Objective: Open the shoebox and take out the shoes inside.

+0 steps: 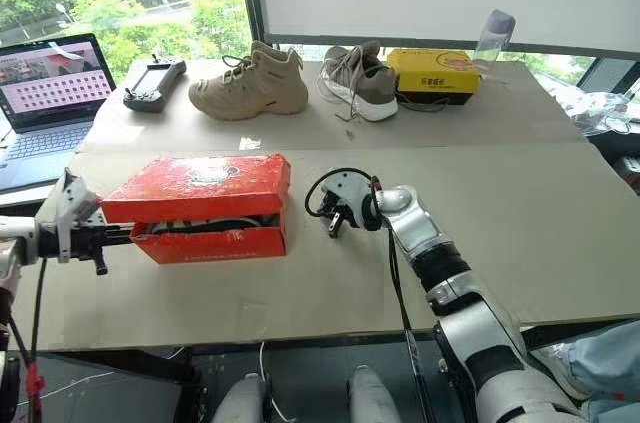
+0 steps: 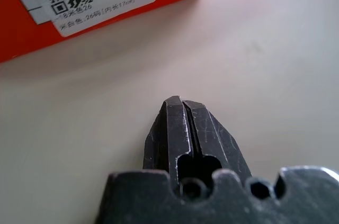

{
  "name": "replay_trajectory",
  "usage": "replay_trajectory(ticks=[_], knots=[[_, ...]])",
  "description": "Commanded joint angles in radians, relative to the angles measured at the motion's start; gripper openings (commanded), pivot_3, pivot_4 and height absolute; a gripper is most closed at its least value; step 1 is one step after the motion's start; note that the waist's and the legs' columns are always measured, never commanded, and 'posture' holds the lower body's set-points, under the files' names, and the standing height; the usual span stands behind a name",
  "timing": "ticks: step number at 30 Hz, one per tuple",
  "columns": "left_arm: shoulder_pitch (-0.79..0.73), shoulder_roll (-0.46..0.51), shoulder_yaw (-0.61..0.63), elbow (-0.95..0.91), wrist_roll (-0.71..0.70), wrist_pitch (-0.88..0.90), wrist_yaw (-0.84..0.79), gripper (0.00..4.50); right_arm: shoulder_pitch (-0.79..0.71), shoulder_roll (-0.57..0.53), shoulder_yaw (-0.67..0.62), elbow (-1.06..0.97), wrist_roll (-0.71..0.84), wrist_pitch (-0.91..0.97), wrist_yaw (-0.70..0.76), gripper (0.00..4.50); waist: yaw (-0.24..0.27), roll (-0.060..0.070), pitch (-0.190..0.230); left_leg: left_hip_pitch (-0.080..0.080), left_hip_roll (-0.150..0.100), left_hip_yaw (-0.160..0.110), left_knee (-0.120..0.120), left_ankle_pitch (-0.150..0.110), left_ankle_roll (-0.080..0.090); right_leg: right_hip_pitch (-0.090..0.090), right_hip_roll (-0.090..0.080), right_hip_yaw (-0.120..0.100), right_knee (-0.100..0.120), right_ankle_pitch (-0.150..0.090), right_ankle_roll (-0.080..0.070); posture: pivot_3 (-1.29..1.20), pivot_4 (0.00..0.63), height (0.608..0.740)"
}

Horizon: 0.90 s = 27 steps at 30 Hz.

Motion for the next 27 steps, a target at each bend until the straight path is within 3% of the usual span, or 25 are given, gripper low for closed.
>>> replay_trajectory(ticks=[1,9,18,22,27], knots=[[-0.025,-0.049,-0.015,-0.105,-0.005,-0.003,0.012,0.0,0.004,0.009,-0.019,-0.004,0.0,0.005,0.024,0.02,0.0,0.0,0.0,0.0,0.0,0.0,0.001,0.0,0.0,0.0,0.0,0.0,0.001,0.0,0.0,0.0,0.15,0.712],[-0.123,-0.226,-0.066,-0.112,0.034,-0.033,0.094,0.0,0.044,-0.035,-0.08,-0.045,0.013,0.066,0.044,0.02,0.025,0.0,0.0,0.001,0.0,0.0,0.002,0.001,0.0,0.0,0.0,0.0,0.004,0.0,0.001,0.0,0.15,0.712],[-0.419,-0.478,-0.075,0.317,0.145,-0.22,0.32,0.0,-0.025,-0.143,-0.245,0.174,-0.036,0.015,-0.195,0.02,0.051,0.0,0.0,0.0,-0.002,-0.003,0.005,0.002,0.0,0.005,0.0,-0.002,0.002,-0.001,0.002,0.0,0.15,0.712],[-0.478,-0.544,-0.071,0.413,0.159,-0.268,0.342,0.0,-0.069,-0.181,-0.269,0.292,-0.052,-0.012,-0.271,0.02,0.048,0.0,0.0,-0.001,-0.002,-0.003,0.002,0.002,0.0,0.005,0.0,-0.001,-0.003,0.0,0.002,0.0,0.15,0.712],[-0.496,-0.594,-0.068,0.458,0.17,-0.302,0.356,0.0,-0.067,-0.198,-0.3,0.291,-0.029,-0.015,-0.247,0.02,0.025,0.0,0.0,-0.001,-0.002,-0.004,-0.003,0.001,0.0,0.005,0.0,-0.002,-0.004,0.002,0.0,0.0,0.15,0.712]])
